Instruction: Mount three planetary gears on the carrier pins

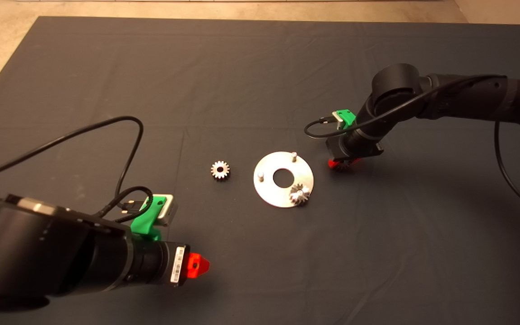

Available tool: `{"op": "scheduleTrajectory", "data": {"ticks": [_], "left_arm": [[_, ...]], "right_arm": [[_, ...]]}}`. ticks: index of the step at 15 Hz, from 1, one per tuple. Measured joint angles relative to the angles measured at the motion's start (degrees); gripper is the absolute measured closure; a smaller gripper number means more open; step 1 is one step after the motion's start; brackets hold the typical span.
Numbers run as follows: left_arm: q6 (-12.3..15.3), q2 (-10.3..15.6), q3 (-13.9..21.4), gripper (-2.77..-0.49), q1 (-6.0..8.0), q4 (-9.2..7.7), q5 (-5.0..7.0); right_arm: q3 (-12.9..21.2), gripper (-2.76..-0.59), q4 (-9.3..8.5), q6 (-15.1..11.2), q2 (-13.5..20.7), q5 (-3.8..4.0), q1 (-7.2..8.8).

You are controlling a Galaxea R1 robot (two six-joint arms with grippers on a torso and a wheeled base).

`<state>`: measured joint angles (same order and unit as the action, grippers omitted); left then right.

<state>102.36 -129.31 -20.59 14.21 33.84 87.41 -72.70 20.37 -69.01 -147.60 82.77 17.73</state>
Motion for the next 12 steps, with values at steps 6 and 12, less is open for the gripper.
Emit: {"op": "scheduleTrajectory", "data": {"ticks": [6, 12], "left_arm": [[0.0, 0.12, 0.0, -2.76, 0.0, 0.0, 0.02], [0.0, 0.09, 0.0, -2.76, 0.13, -0.07, 0.0]], "right_arm": [[0.0, -0.98, -0.33, -0.04, 0.0, -0.03, 0.05], [0.02, -0.95, -4.4, -0.04, -0.35, -4.03, 2.38]]}}
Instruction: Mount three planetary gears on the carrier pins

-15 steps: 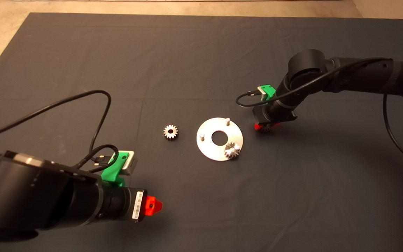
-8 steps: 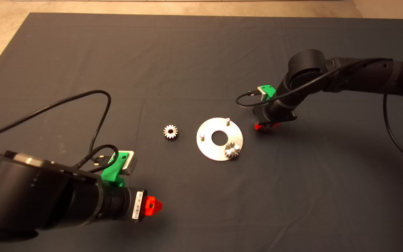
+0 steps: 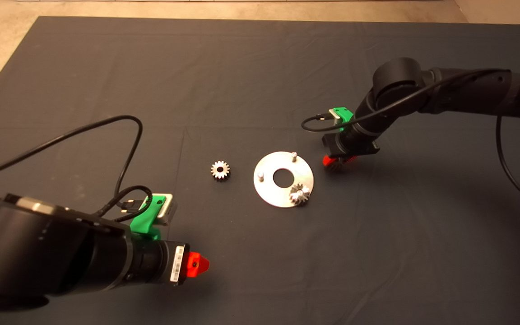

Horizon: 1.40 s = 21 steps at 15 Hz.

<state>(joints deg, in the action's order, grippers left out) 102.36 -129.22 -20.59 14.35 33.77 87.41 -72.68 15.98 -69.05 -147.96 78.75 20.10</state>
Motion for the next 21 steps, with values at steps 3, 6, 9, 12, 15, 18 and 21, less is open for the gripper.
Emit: {"op": "scheduleTrajectory", "data": {"ticks": [3, 6, 9, 12, 15, 18, 21], "left_arm": [[0.0, 0.0, 0.0, -2.76, 0.01, -0.01, 0.01], [0.0, -0.13, 0.0, -2.76, 0.12, -0.11, 0.02], [0.0, -0.18, 0.0, -2.76, 0.32, -0.1, -0.01], [0.0, -0.16, 0.0, -2.76, 0.61, -0.14, -0.01], [0.0, -0.13, 0.0, -2.76, 0.61, -0.15, 0.0], [0.0, -0.13, 0.0, -2.76, 0.63, -0.16, 0.0], [0.0, -0.13, 0.0, -2.76, 0.67, -0.17, -0.01]], "right_arm": [[0.02, -0.95, -1.17, -0.02, -1.5, -0.44, 3.59], [0.0, -0.94, -3.04, -0.05, -4.9, -0.34, 5.86], [-0.04, -0.94, -4.12, -0.19, -9.4, -0.08, 6.28], [-0.35, -0.94, -4.41, -0.22, -9.84, 3.08, 6.3], [-2.7, -0.94, -4.38, -0.22, -11.35, 8.59, 6.3], [-3.95, -0.94, -4.41, -0.2, -13.31, 8.54, 6.33], [-4.69, -0.94, -4.41, -0.2, -13.32, 8.99, 6.41]]}}
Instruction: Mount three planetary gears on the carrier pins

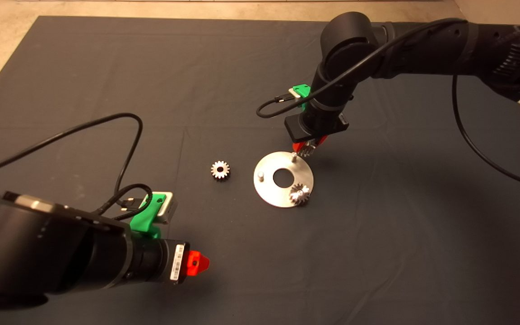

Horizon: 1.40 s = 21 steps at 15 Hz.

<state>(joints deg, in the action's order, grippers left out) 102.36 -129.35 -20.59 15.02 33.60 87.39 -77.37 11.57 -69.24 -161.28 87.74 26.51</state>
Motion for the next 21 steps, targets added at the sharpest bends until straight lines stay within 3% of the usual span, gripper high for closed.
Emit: {"op": "scheduleTrajectory", "data": {"ticks": [5, 14, 21], "left_arm": [[0.0, 0.02, 0.0, -2.76, 0.24, -0.2, 0.01], [0.0, -0.02, 0.0, -2.76, 0.27, -0.2, 0.0], [0.0, 0.0, 0.0, -2.76, 0.24, -0.22, 0.04]], "right_arm": [[-0.08, -0.94, 0.0, 0.2, -0.63, -0.13, -0.23], [-1.07, -0.94, 0.0, 0.33, -1.89, -0.16, -4.17], [-4.21, -0.95, 0.04, 1.57, -2.36, -0.33, -3.62]]}}
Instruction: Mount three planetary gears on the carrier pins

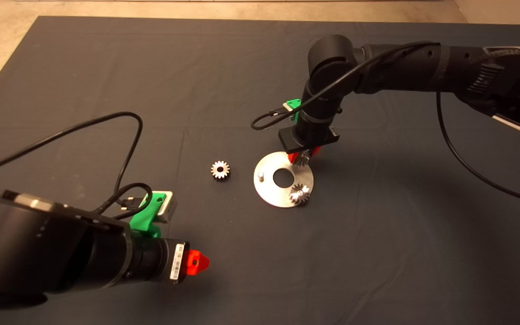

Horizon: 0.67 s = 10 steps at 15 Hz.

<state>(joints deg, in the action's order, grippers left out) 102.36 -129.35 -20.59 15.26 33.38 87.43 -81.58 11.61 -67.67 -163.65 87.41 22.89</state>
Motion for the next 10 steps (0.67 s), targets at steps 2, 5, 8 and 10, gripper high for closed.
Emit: {"op": "scheduleTrajectory", "data": {"ticks": [2, 5, 8, 10], "left_arm": [[0.0, -0.02, 0.0, -2.76, 0.02, 0.0, -0.02], [0.0, 0.0, 0.0, -2.76, 0.01, -0.01, -0.01], [0.0, 0.0, 0.0, -2.76, 0.02, -0.02, -0.02], [0.0, 0.0, 0.0, -2.76, 0.02, -0.02, 0.0]], "right_arm": [[-0.15, -0.94, 0.0, 0.0, -0.51, 0.05, 0.23], [-0.34, -0.94, 0.0, 0.12, -1.02, -0.2, 0.48], [-0.41, -0.94, 0.0, 0.56, -1.01, -0.11, 0.45], [-0.41, -0.94, -0.01, 0.85, -1.23, -0.15, 0.45]]}}
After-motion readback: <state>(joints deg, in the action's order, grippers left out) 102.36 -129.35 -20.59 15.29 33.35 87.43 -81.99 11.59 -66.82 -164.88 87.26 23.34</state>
